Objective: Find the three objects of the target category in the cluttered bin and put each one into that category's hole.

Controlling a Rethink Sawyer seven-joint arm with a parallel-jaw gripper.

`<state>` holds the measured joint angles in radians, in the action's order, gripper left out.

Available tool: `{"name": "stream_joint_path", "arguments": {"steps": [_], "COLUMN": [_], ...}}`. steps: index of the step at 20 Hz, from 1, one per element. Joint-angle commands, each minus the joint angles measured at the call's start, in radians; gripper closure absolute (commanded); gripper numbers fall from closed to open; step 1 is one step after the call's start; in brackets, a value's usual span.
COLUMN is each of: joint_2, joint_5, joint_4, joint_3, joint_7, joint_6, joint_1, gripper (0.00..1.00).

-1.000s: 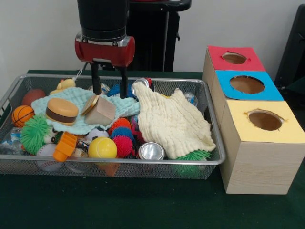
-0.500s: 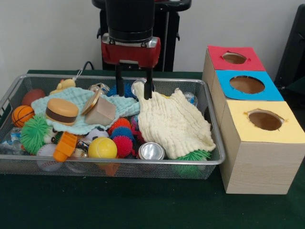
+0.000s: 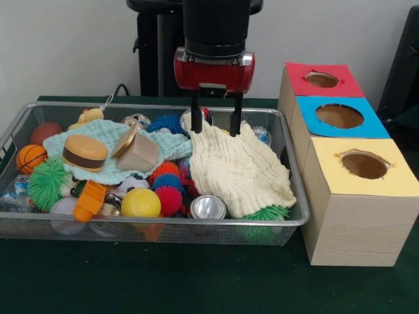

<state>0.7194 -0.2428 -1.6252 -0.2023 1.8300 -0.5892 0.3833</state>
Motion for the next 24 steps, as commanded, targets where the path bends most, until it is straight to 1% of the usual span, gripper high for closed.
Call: {"name": "stream_joint_path", "arguments": {"steps": [1, 8, 12, 14, 16, 19, 24], "joint_2": [-0.055, -0.084, -0.100, -0.107, -0.105, -0.080, -0.073], "joint_5": [0.030, 0.088, 0.119, 0.139, 0.157, 0.178, 0.191], "joint_4": [0.069, 0.112, 0.134, 0.132, 0.116, 0.074, 0.034], "joint_3": [0.063, 0.101, 0.126, 0.136, 0.135, 0.127, 0.137], "joint_7": [0.223, 0.250, 0.255, 0.254, 0.241, 0.207, 0.197], "joint_6": [0.005, -0.051, -0.063, -0.056, -0.042, -0.034, 0.005], "joint_1": [-0.061, -0.136, -0.174, -0.186, -0.183, -0.168, -0.164], "gripper": [0.00, 0.00, 0.00, 0.00, 0.00, 0.00, 0.00]}}
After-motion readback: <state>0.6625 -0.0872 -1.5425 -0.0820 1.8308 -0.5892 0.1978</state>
